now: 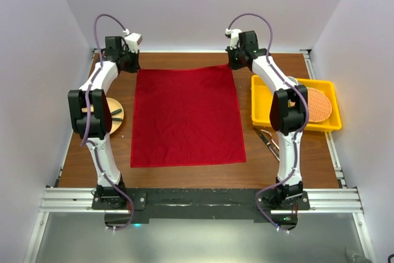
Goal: Fold the napkin into a case and place the utensils inside
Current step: Fold and flatten the napkin at the center of the board.
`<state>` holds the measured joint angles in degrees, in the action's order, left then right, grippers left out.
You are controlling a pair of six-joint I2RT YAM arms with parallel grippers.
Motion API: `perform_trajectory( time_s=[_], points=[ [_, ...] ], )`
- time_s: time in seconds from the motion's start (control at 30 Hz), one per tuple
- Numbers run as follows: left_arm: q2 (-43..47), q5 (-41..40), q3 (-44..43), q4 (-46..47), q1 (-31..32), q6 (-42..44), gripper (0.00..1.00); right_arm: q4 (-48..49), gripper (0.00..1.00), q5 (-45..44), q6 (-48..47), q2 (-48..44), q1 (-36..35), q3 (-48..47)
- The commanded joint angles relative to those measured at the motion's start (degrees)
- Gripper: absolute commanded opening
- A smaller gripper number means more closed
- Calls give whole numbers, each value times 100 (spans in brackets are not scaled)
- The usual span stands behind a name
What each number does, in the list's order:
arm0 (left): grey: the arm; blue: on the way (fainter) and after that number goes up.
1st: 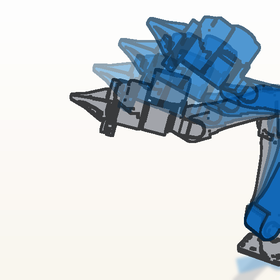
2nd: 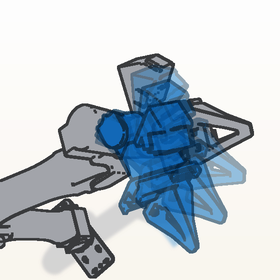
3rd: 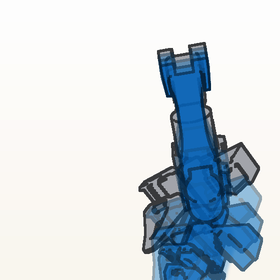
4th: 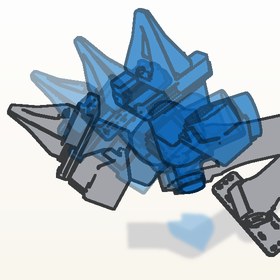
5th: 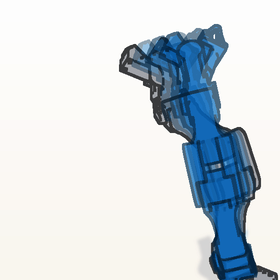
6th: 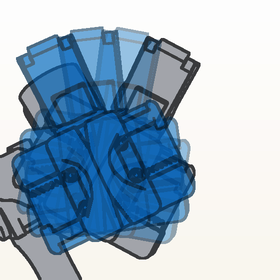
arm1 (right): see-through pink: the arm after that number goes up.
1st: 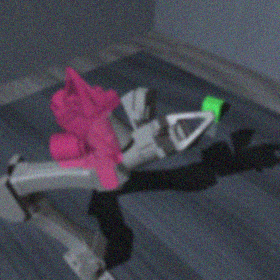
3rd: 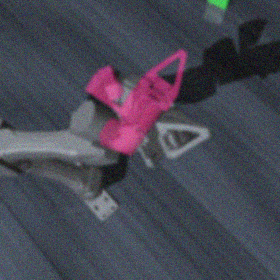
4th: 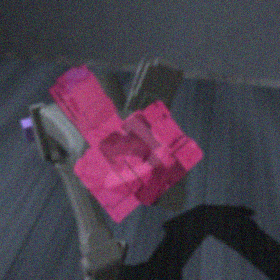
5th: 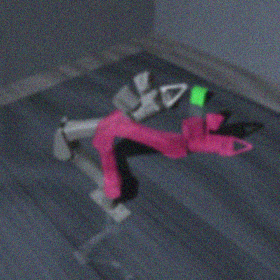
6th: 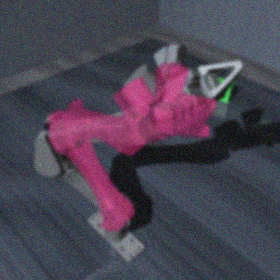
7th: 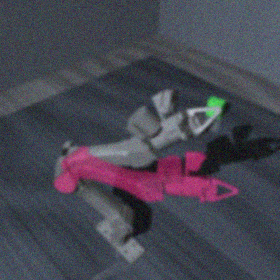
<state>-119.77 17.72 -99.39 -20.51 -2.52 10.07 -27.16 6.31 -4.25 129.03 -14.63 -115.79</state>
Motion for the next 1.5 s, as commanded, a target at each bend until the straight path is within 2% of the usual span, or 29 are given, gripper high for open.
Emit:
perform_trajectory(
  time_s=[0.0, 0.23, 0.5, 0.63, 0.9, 1.27, 1.47],
  points=[
    [654, 284, 402, -5, -108, 347, 0, -78, 0, 344, -225, -624, -31, 302],
    [1683, 837, 1631, -364, -283, 926, 0, -386, 0, 652, -524, -1537, -31, 1355],
    [3063, 1330, 3126, -1085, -301, 2288, 0, -834, 0, 1048, -1068, -2619, -31, 2753],
    [3705, 1305, 3978, -1516, -301, 2947, 0, -1011, 0, 1057, -1464, -3234, -31, 3753],
    [4576, 1129, 5130, -1912, -293, 3555, 0, -923, 0, 1039, -1939, -4122, -48, 5275],
    [4998, 1120, 5299, -2342, -293, 3871, 0, -1309, 0, 1294, -2106, -4781, -171, 5725],
    [5174, 997, 5474, -2361, -292, 4126, 0, -1319, 0, 1119, -2124, -5195, -855, 6077]
  ],
)
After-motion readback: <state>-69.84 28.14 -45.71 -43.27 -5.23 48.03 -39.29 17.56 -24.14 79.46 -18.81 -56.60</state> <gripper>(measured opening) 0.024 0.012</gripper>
